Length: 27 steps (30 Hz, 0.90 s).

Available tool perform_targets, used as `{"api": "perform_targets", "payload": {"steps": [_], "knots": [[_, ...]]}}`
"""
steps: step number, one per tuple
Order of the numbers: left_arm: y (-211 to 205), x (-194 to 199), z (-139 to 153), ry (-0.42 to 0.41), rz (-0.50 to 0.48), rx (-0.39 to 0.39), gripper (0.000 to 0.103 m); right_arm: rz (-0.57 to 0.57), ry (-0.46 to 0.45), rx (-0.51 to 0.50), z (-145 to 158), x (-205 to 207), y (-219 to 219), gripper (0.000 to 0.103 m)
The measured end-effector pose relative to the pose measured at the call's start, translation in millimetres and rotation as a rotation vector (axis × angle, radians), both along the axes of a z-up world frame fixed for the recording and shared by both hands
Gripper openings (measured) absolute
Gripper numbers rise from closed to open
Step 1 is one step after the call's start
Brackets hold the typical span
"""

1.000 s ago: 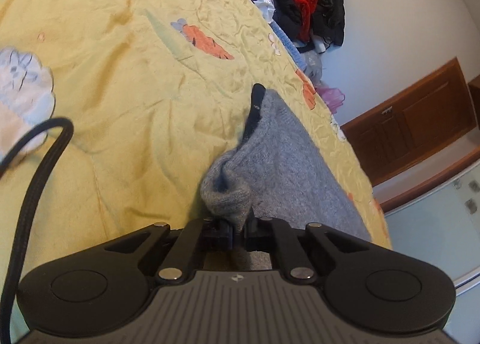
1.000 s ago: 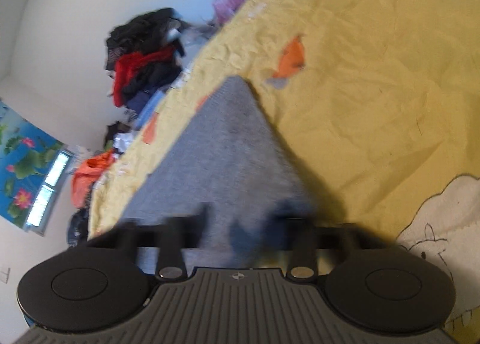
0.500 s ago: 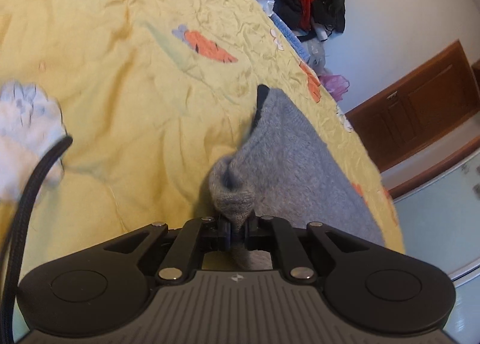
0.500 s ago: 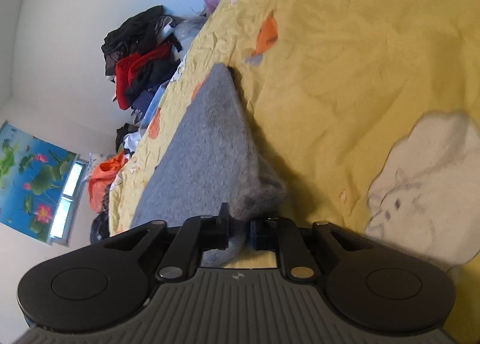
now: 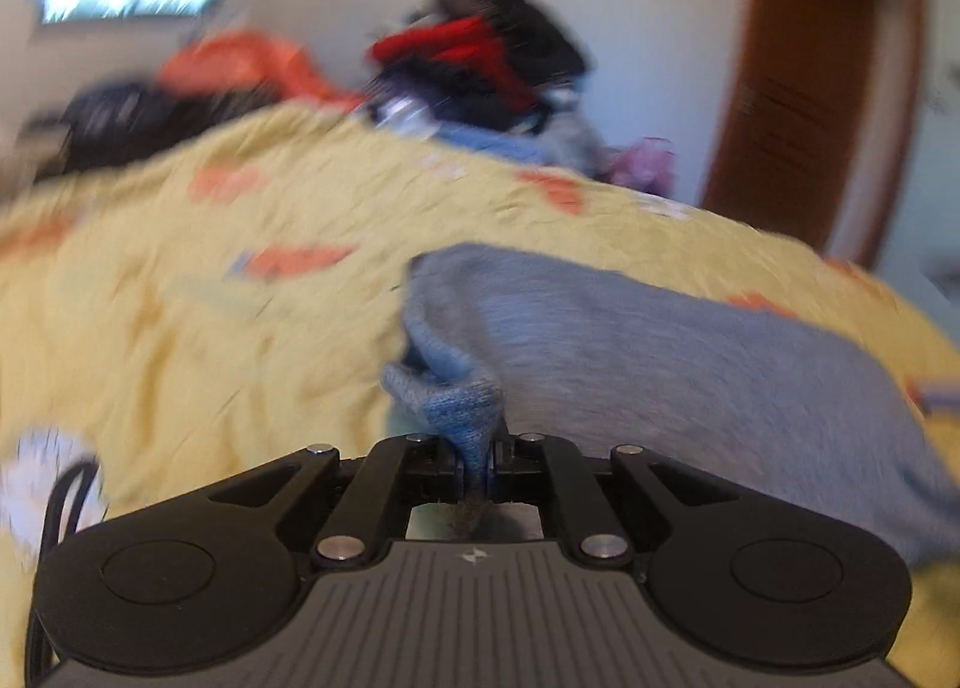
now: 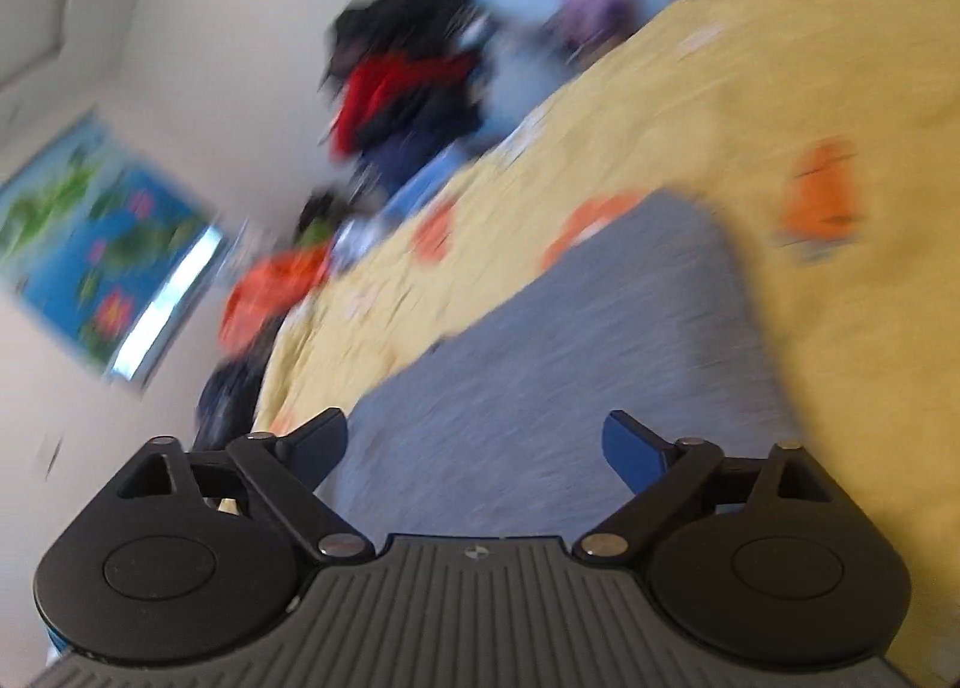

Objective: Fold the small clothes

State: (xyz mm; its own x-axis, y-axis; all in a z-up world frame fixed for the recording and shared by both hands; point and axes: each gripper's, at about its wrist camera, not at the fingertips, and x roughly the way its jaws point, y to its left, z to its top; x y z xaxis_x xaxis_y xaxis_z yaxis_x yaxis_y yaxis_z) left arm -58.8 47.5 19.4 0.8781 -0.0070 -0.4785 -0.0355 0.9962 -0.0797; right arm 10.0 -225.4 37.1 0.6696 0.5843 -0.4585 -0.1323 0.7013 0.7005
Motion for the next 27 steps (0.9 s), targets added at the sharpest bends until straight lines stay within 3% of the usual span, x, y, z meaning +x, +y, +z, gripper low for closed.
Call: {"api": "perform_targets", "payload": {"steps": [2, 4, 9, 12, 14, 19, 22, 23, 26, 27], "knots": [[-26.3, -5.4, -5.1, -0.037, -0.074, 0.121, 0.006, 0.152, 0.020, -0.048, 6.1, 32.2, 41.4, 0.094], [-37.3, -3.2, -8.5, -0.028, -0.103, 0.156, 0.006, 0.272, 0.036, -0.064, 9.9, 61.6, 80.8, 0.094], [-18.9, 7.8, -12.5, 0.027, -0.096, 0.043, 0.006, 0.460, 0.074, -0.130, 14.8, 102.2, 172.9, 0.089], [-18.1, 6.6, -13.8, 0.019, -0.108, 0.033, 0.006, 0.514, 0.087, -0.279, 9.5, 105.3, 219.4, 0.087], [-17.7, 5.2, -13.9, 0.018, -0.110, 0.024, 0.006, 0.536, 0.087, -0.371, -1.9, 106.2, 241.9, 0.080], [-13.0, 6.9, -15.2, 0.024, -0.125, -0.014, 0.006, 0.624, -0.020, -0.561, -4.1, 96.5, 281.3, 0.075], [-12.6, 9.0, -15.5, 0.026, -0.137, -0.010, 0.006, 0.638, -0.059, -0.679, -15.5, 100.5, 296.9, 0.044], [-12.9, 9.5, -15.8, 0.028, -0.137, -0.007, 0.006, 0.636, -0.072, -0.702, -20.1, 103.2, 298.3, 0.040], [-12.2, 9.6, -15.9, 0.027, -0.137, -0.003, 0.006, 0.625, -0.104, -0.686, -20.8, 106.7, 286.3, 0.017], [-13.2, 9.2, -15.4, 0.024, -0.139, 0.006, 0.006, 0.616, -0.091, -0.645, -19.1, 110.0, 276.9, 0.015]]}}
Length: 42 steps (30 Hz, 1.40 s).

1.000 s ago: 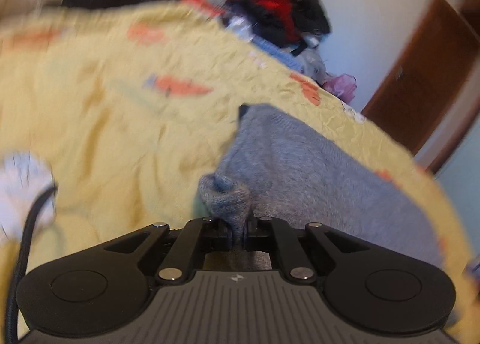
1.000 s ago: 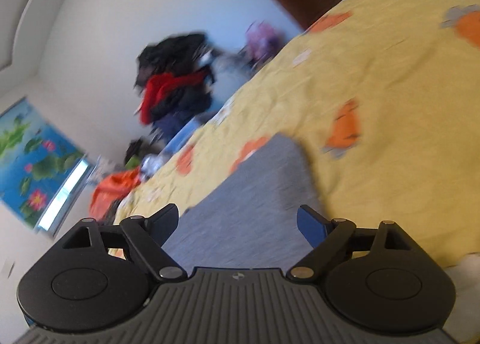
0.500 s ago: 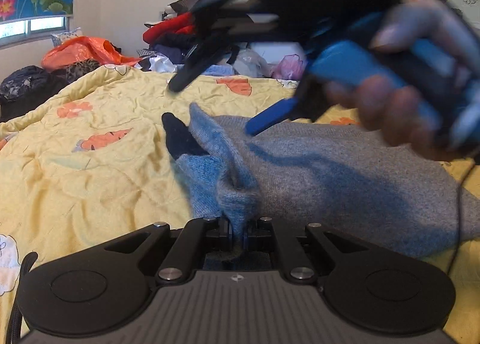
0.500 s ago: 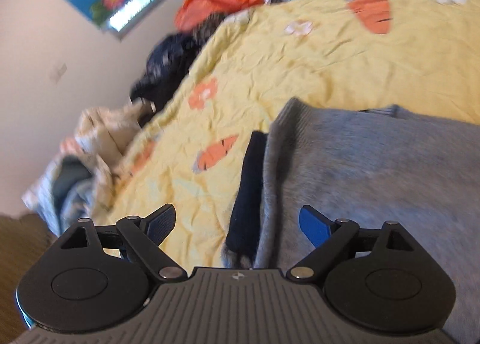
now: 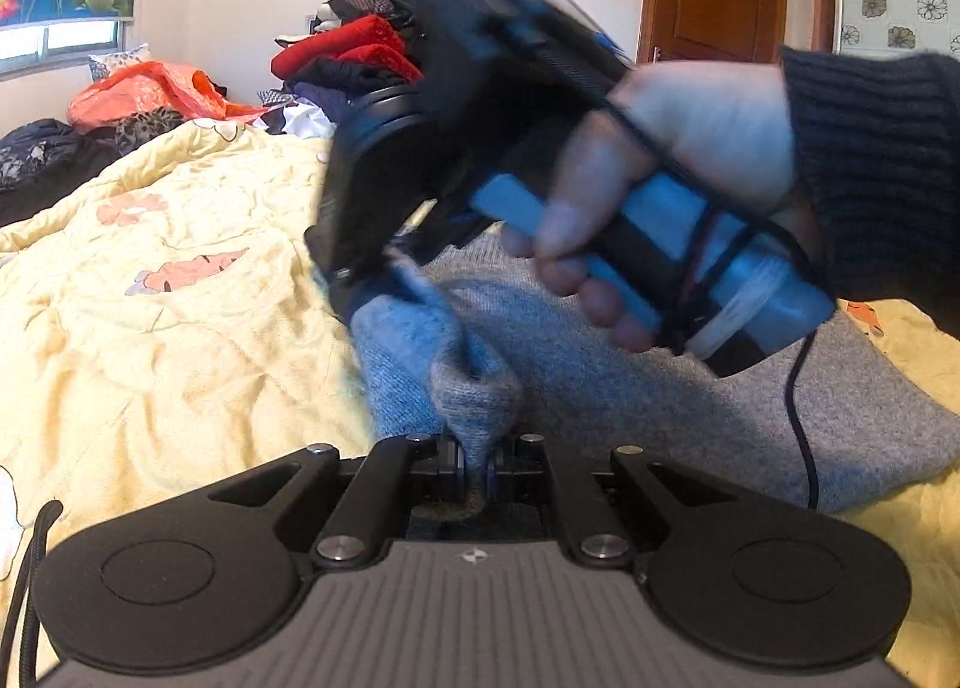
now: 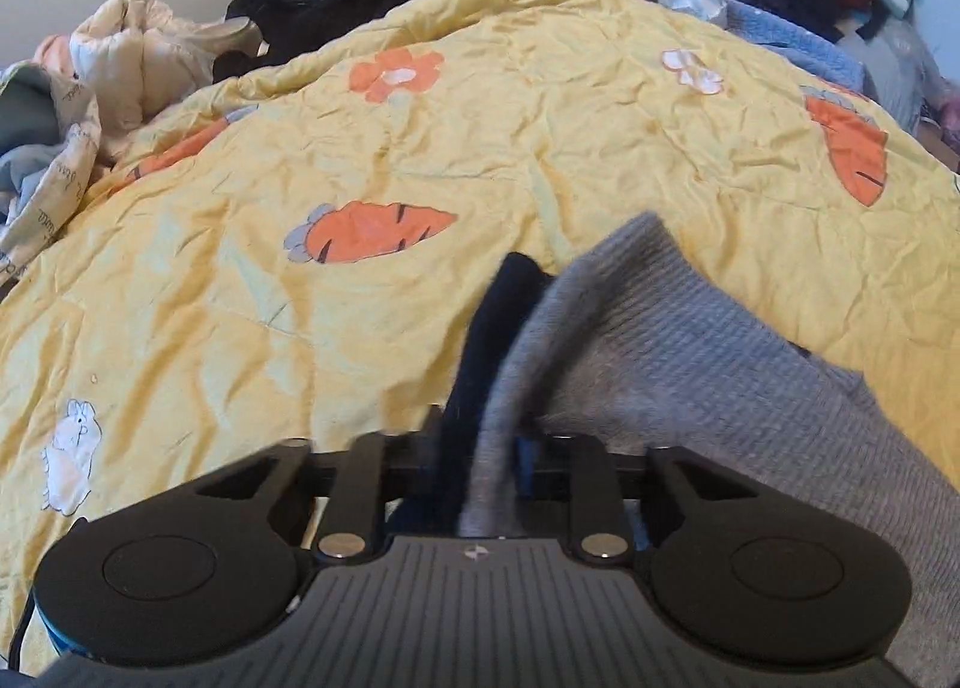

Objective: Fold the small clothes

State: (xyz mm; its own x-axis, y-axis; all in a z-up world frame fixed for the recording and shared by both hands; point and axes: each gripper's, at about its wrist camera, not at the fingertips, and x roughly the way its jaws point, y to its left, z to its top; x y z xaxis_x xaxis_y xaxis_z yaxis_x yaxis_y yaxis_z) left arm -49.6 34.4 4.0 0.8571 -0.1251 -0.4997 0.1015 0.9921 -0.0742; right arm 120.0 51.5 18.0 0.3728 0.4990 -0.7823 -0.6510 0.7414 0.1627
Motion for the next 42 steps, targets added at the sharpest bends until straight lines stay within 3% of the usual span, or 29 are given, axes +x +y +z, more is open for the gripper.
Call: {"api": "perform_targets", "payload": {"steps": [3, 8, 12, 17, 19, 21, 26, 28, 29, 31, 34, 36, 38, 39, 42], "knots": [[-15.2, -5.9, 6.0, -0.015, -0.025, 0.035, 0.006, -0.060, 0.061, 0.156, 9.8, 4.2, -44.8, 0.013], [-58.8, -1.9, 33.1, -0.035, -0.171, -0.061, 0.006, -0.167, 0.043, 0.317, 38.1, -10.3, -150.5, 0.013], [-113.6, 3.9, 39.9, -0.030, -0.337, -0.080, 0.006, -0.298, 0.013, 0.337, 45.1, -26.6, -247.5, 0.013], [-172.9, 9.9, 14.8, 0.070, -0.472, -0.066, 0.006, -0.476, 0.061, 0.317, 4.2, -40.8, -341.3, 0.013], [-185.7, 11.2, 5.2, 0.107, -0.482, -0.043, 0.006, -0.499, 0.081, 0.340, -14.4, -47.3, -356.7, 0.013], [-189.8, 9.3, 1.6, 0.097, -0.482, -0.002, 0.006, -0.507, 0.103, 0.424, -22.0, -49.6, -366.3, 0.014], [-191.0, 9.4, 9.3, 0.078, -0.493, 0.052, 0.006, -0.551, 0.132, 0.578, -23.3, -36.0, -381.4, 0.036], [-202.1, 3.2, 9.9, 0.057, -0.510, 0.080, 0.006, -0.557, 0.131, 0.558, -22.5, -24.8, -377.0, 0.032], [-206.7, 3.3, 8.9, 0.053, -0.518, 0.094, 0.006, -0.541, 0.123, 0.533, -21.9, -21.0, -374.8, 0.016], [-219.3, 7.9, 3.9, 0.066, -0.526, 0.103, 0.006, -0.518, 0.073, 0.455, -15.4, -17.3, -365.5, 0.015], [-227.9, 13.8, -3.1, 0.060, -0.544, 0.107, 0.006, -0.520, 0.039, 0.462, -9.9, -16.8, -370.3, 0.015], [-226.0, 11.6, -6.2, 0.037, -0.564, 0.114, 0.006, -0.558, 0.035, 0.414, -21.0, -14.6, -375.1, 0.015], [-211.7, 6.1, -1.4, 0.027, -0.581, 0.062, 0.007, -0.592, 0.039, 0.436, -33.3, -17.6, -381.1, 0.014], [-201.5, 2.3, 2.8, 0.017, -0.585, 0.030, 0.007, -0.608, 0.034, 0.466, -34.1, -21.9, -384.4, 0.019], [-153.6, -9.9, 19.6, 0.003, -0.635, -0.091, 0.015, -0.658, 0.017, 0.591, -24.0, -39.0, -399.4, 0.056]]}}
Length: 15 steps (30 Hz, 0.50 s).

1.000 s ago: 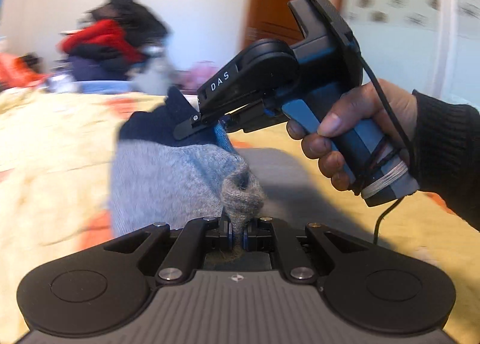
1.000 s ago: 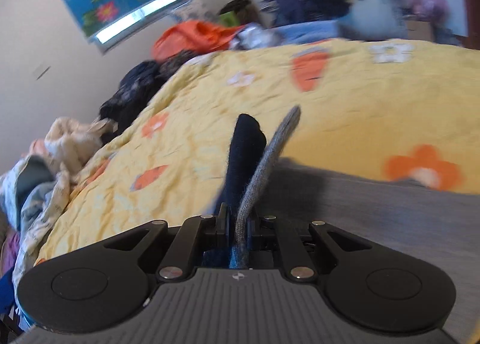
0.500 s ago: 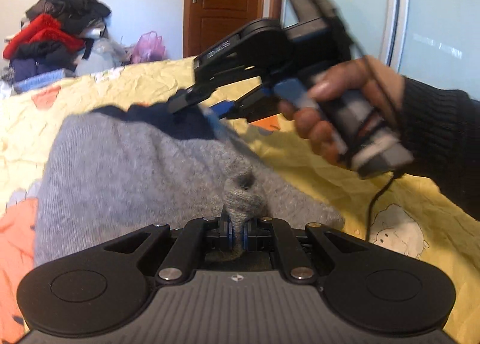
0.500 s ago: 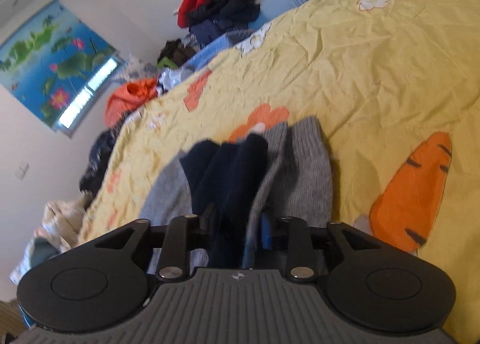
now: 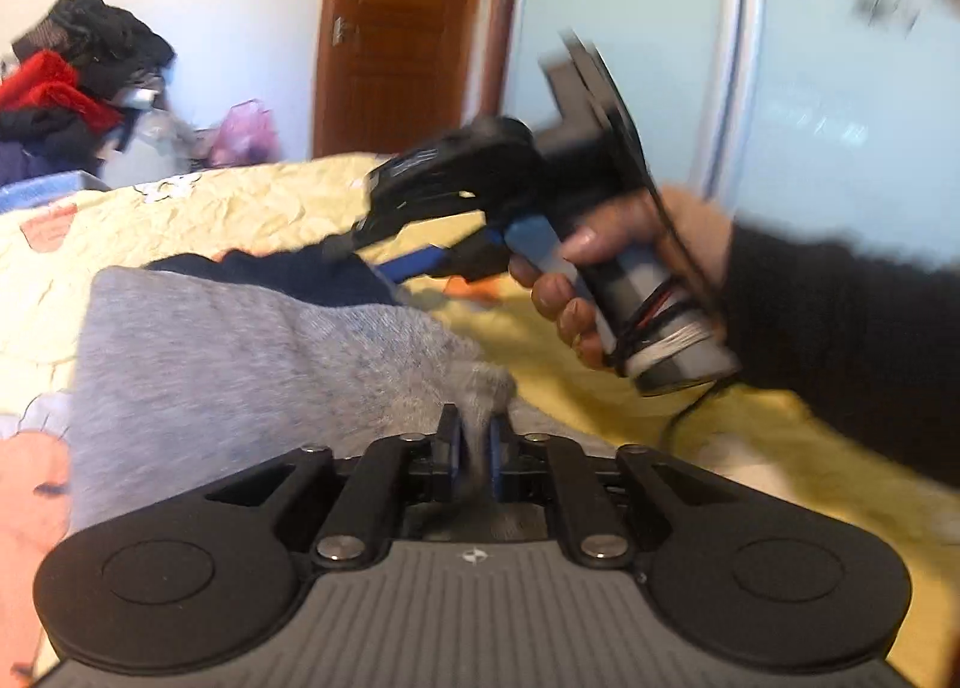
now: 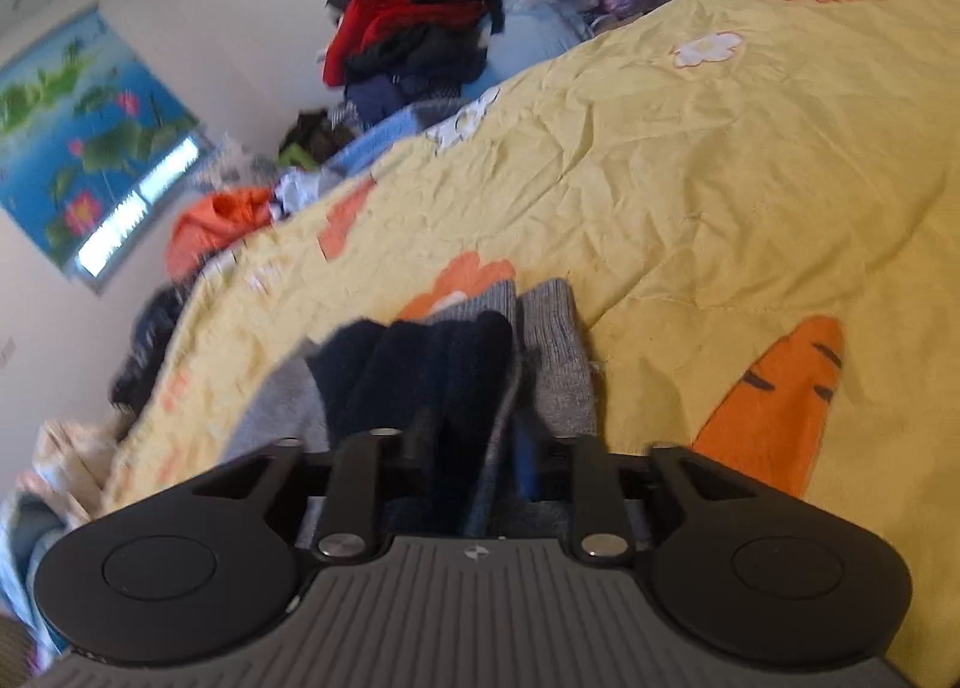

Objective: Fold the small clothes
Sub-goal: 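Lift the stacked sweaters with both tools and fold them over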

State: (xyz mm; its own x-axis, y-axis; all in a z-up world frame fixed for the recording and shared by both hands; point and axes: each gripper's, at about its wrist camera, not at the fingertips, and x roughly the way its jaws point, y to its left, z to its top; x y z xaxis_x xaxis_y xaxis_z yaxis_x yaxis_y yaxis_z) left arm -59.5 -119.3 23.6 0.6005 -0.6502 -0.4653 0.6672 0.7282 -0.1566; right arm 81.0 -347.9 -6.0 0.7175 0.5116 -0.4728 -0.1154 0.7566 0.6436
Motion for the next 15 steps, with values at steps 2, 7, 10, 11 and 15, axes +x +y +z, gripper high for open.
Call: {"api": "perform_targets", "payload": {"steps": [2, 7, 10, 11, 15], "knots": [[37.4, -3.6, 9.3, 0.021, -0.010, -0.068, 0.054, -0.073, -0.064, 0.048, 8.9, -13.5, -16.6, 0.100], [118.7, 33.8, 20.2, 0.066, 0.211, -0.197, 0.090, -0.084, 0.015, 0.049, -3.6, -5.5, -28.2, 0.102], [147.8, 96.8, 3.6, 0.283, 0.350, -0.349, 0.089, -0.021, 0.069, 0.047, -17.7, 4.1, -9.8, 0.102], [152.2, 117.6, -5.9, 0.372, 0.354, -0.406, 0.089, -0.004, 0.060, 0.039, -18.2, 5.3, -3.0, 0.102], [141.6, 172.4, -35.7, 0.576, 0.310, -0.431, 0.062, 0.063, 0.076, 0.023, -15.0, 12.2, 20.6, 0.102]]}}
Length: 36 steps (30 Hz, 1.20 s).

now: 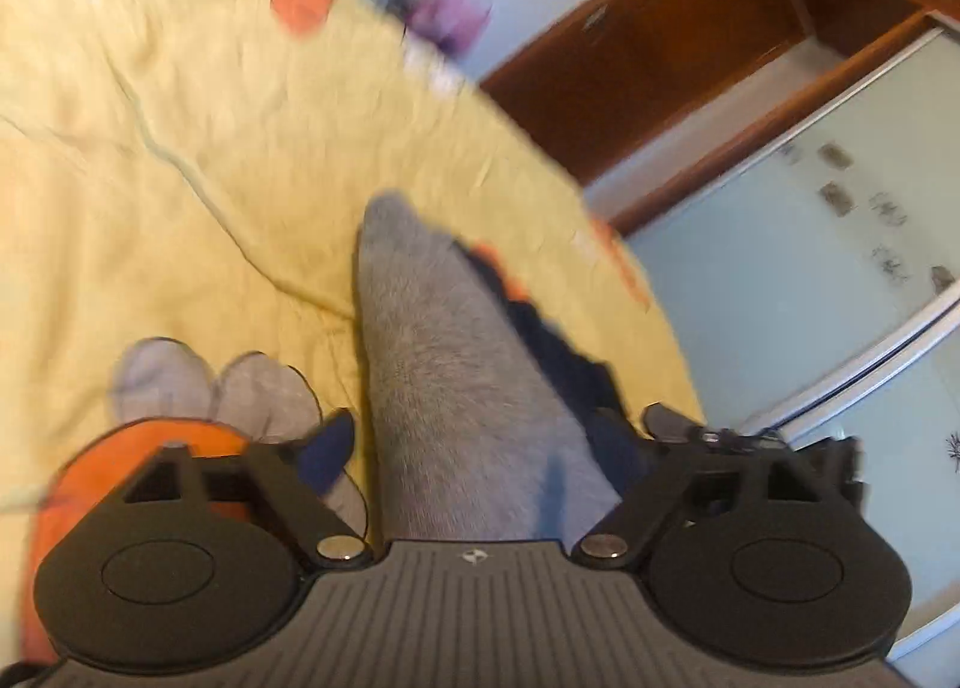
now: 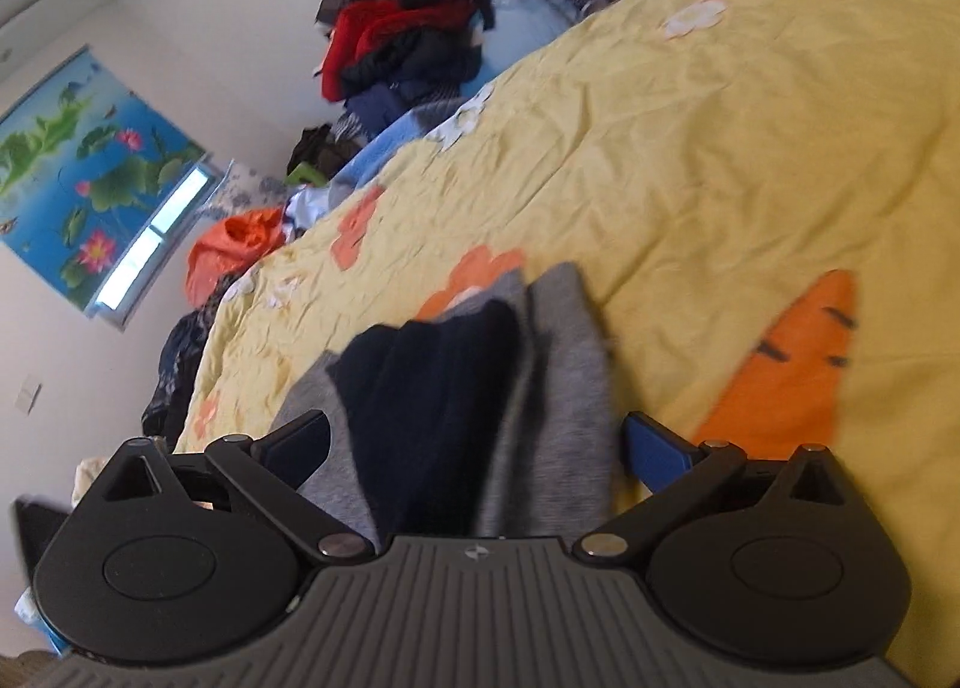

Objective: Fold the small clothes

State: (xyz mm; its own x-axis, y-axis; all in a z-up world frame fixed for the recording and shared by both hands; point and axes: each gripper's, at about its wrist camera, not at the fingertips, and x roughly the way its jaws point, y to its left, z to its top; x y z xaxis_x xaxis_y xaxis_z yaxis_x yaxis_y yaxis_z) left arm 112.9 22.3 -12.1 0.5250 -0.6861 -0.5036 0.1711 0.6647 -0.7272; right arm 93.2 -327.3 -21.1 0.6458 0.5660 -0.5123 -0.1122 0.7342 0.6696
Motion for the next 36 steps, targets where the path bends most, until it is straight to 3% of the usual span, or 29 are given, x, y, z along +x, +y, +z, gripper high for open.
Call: {"api": "perform_targets", "payload": {"steps": [1, 2, 3, 4, 10, 13, 15, 18, 19, 22, 25, 27, 31, 33, 36], "knots": [[-8.8, 6.8, -4.2, 0.008, -0.012, 0.040, 0.048, 0.014, -0.010, -0.033, 1.3, 0.8, 6.2, 0.096], [-12.7, 10.9, -7.1, 0.000, -0.014, 0.077, 0.039, 0.031, -0.021, -0.085, 3.4, 0.1, 12.9, 0.078], [-14.2, 12.1, -6.7, -0.016, -0.014, 0.095, 0.037, 0.036, -0.029, -0.145, 4.8, -0.8, 19.0, 0.058], [-16.1, 10.9, -4.4, -0.028, -0.017, 0.105, 0.033, 0.047, -0.008, -0.147, 2.9, 0.8, 20.7, 0.032], [-7.5, -0.2, 30.4, -0.133, -0.020, 0.171, 0.029, 0.042, -0.072, -0.051, 22.4, -4.4, 36.1, 0.030], [12.1, 1.7, 49.8, -0.204, 0.033, 0.245, 0.029, 0.068, -0.111, 0.012, 31.7, 8.8, 57.3, 0.030], [25.5, 9.3, 53.6, -0.194, 0.070, 0.283, 0.030, 0.064, -0.101, 0.058, 28.5, 23.6, 70.2, 0.031], [37.8, 20.0, 36.6, -0.109, 0.083, 0.377, 0.036, 0.014, -0.026, 0.030, 8.6, 42.1, 84.5, 0.048], [44.0, 16.6, 31.5, -0.075, 0.105, 0.390, 0.035, -0.012, 0.004, 0.001, 3.1, 44.1, 86.4, 0.059], [69.8, -24.2, 28.6, -0.122, 0.130, 0.256, 0.036, -0.013, 0.010, 0.050, -0.1, 21.0, 74.9, 0.064], [82.2, -72.0, 30.2, -0.166, 0.109, 0.210, 0.036, 0.014, -0.051, 0.061, 16.2, -22.2, 61.3, 0.066], [74.7, -107.2, 33.5, -0.249, 0.119, 0.313, 0.036, 0.040, -0.090, 0.074, 27.6, -49.7, 58.1, 0.066], [30.0, -168.8, 32.3, -0.487, 0.013, 0.667, 0.036, 0.134, -0.066, -0.003, 36.8, -73.1, 78.9, 0.065], [15.9, -184.2, 26.6, -0.526, -0.038, 0.736, 0.036, 0.168, -0.066, -0.070, 34.0, -76.7, 91.9, 0.065], [11.1, -180.8, 16.4, -0.470, -0.047, 0.751, 0.035, 0.180, 0.013, -0.113, 15.8, -69.8, 104.9, 0.064]]}}
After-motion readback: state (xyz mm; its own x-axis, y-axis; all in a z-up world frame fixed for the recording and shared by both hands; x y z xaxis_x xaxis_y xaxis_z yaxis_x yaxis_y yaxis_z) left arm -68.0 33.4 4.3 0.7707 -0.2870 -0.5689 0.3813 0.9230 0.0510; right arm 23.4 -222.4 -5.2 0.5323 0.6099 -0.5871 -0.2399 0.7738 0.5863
